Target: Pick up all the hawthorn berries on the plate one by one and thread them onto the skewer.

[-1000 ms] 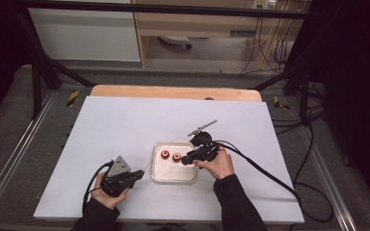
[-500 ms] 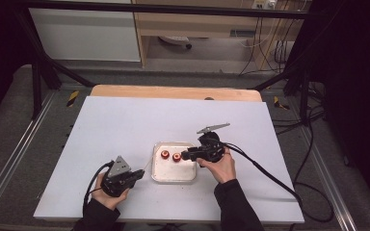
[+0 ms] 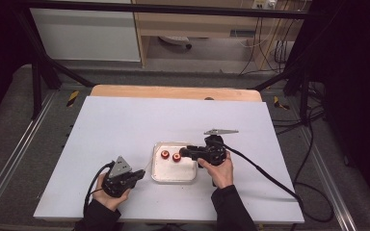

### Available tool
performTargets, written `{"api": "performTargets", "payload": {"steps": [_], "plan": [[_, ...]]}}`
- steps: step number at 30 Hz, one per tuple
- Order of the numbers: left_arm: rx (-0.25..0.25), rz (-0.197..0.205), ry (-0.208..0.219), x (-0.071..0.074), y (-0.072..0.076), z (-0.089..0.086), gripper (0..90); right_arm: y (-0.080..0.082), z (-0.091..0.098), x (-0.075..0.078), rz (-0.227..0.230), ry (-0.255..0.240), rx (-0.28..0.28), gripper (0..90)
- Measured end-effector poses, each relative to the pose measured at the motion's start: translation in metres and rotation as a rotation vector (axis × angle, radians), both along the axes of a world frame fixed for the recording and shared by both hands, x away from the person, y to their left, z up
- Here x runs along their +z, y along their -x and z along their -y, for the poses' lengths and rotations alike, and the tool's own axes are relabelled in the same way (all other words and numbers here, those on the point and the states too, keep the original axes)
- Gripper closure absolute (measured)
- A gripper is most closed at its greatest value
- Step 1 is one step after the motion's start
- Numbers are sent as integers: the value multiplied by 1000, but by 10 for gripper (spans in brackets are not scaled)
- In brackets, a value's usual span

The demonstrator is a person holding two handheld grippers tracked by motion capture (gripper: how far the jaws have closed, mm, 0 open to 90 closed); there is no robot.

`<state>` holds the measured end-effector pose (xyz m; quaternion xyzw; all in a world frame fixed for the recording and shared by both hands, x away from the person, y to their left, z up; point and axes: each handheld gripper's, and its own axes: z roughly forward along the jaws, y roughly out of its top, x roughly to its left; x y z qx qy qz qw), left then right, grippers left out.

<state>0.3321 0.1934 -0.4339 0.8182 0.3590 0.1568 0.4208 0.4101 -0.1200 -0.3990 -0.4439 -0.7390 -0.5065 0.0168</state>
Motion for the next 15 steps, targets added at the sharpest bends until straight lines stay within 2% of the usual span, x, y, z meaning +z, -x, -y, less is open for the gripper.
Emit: {"api": "performTargets", "payload": {"steps": [15], "plan": [[33, -6, 32, 1, 2, 4, 884, 1, -6, -2, 44, -195, -108, 617]]}}
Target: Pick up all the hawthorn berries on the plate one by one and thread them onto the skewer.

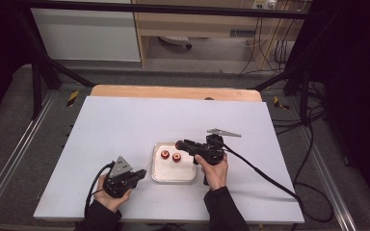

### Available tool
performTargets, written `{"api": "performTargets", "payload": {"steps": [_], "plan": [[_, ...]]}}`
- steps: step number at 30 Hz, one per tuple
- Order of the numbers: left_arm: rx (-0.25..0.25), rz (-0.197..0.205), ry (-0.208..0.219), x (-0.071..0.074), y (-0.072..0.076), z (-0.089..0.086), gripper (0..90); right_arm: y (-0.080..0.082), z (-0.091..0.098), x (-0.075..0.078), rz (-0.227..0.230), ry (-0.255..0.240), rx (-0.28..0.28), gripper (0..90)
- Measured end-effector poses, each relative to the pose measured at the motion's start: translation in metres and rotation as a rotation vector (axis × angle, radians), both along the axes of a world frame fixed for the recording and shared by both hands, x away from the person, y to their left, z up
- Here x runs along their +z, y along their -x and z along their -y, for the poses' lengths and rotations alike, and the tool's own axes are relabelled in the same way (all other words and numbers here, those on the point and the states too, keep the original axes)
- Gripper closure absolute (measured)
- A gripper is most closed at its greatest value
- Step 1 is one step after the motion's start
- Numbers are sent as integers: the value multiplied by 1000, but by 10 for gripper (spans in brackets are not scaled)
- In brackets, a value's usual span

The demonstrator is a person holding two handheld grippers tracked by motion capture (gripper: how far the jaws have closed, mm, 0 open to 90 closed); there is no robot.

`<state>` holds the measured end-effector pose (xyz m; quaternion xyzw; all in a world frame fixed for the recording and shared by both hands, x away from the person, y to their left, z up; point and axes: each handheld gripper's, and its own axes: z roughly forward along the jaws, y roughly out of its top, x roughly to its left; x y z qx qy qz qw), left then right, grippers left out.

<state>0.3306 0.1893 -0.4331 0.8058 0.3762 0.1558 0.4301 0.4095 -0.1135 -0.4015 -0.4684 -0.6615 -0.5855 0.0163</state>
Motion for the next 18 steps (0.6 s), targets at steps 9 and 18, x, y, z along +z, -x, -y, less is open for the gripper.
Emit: {"api": "performTargets", "payload": {"steps": [9, 18], "plan": [[36, -11, 43, 1, 1, 4, 883, -4, -3, -1, 40, -94, -68, 618], [39, -18, 73, 3, 0, 13, 883, -8, -5, -2, 68, -175, -118, 618]]}}
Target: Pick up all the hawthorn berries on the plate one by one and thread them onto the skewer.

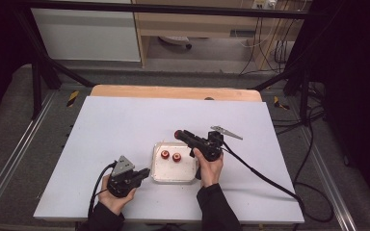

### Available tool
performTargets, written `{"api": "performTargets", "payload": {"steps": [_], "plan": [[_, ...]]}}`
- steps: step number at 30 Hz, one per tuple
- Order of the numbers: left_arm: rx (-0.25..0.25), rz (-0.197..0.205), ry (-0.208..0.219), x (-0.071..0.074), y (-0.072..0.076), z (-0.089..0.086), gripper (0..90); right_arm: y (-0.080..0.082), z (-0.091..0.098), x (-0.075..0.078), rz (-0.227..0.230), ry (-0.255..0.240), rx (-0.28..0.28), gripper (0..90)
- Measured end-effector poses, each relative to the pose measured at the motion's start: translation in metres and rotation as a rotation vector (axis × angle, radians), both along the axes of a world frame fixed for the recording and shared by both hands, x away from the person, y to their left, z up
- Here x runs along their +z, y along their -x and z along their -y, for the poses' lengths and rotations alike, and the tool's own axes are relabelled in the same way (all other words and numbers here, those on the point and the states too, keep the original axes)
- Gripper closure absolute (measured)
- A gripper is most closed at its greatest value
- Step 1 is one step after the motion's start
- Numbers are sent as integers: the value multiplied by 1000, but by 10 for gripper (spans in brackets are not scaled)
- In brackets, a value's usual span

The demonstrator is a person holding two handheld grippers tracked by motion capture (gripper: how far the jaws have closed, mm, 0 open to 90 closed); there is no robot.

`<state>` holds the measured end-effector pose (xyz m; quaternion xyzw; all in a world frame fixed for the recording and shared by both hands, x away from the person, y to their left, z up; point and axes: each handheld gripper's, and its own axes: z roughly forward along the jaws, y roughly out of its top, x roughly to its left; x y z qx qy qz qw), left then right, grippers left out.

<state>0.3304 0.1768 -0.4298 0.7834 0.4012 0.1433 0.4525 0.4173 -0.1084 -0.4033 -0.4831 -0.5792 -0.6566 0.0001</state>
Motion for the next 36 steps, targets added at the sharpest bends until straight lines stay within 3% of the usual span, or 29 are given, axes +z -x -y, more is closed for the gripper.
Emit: {"api": "performTargets", "payload": {"steps": [6, 12, 21, 36], "plan": [[-12, -4, 16, 4, -2, 12, 883, -1, 1, 3, 36, -62, -18, 618], [-11, -3, 34, 8, -5, 20, 882, -1, 2, 5, 80, -88, -43, 619], [-9, 7, 39, 10, -8, 29, 882, -2, -1, 2, 75, -138, -64, 619], [-7, 10, 44, 11, -11, 36, 883, -1, -2, 0, 74, -164, -65, 619]]}}
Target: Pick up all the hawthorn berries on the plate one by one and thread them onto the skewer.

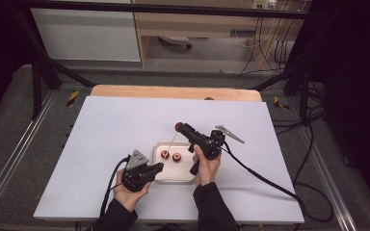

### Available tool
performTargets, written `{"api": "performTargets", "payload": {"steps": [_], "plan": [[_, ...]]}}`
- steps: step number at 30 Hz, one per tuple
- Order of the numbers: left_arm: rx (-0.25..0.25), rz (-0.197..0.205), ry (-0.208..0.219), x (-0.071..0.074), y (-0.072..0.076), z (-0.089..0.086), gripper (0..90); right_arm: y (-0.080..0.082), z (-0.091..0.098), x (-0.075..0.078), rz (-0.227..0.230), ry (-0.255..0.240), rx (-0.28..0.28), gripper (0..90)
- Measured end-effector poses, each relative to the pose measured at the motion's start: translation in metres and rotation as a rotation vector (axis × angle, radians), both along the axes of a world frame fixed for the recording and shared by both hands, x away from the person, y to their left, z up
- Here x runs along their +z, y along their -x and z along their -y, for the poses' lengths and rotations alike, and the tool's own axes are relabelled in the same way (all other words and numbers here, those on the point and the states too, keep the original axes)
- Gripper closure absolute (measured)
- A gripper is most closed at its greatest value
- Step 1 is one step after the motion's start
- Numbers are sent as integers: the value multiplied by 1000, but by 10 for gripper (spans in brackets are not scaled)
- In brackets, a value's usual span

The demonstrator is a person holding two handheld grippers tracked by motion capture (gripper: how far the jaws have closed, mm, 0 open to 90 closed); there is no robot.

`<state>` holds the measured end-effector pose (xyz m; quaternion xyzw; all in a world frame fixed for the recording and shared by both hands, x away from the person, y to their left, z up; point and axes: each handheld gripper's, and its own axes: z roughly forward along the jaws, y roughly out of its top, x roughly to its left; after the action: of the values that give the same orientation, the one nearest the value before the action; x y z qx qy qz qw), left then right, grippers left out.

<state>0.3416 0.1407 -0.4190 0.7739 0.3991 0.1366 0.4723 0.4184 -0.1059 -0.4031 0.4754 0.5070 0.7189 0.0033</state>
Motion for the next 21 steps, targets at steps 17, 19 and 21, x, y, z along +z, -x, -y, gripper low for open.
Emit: {"api": "performTargets", "payload": {"steps": [17, 19, 21], "plan": [[1, 1, -3, -1, 0, 1, 883, 0, -1, -3, -5, 11, 4, 620], [5, -4, 9, 0, -1, 2, 883, 1, -2, -3, -7, 12, 9, 620], [7, -5, 17, 1, -1, 3, 882, 1, -3, -4, -10, 13, 12, 620]]}}
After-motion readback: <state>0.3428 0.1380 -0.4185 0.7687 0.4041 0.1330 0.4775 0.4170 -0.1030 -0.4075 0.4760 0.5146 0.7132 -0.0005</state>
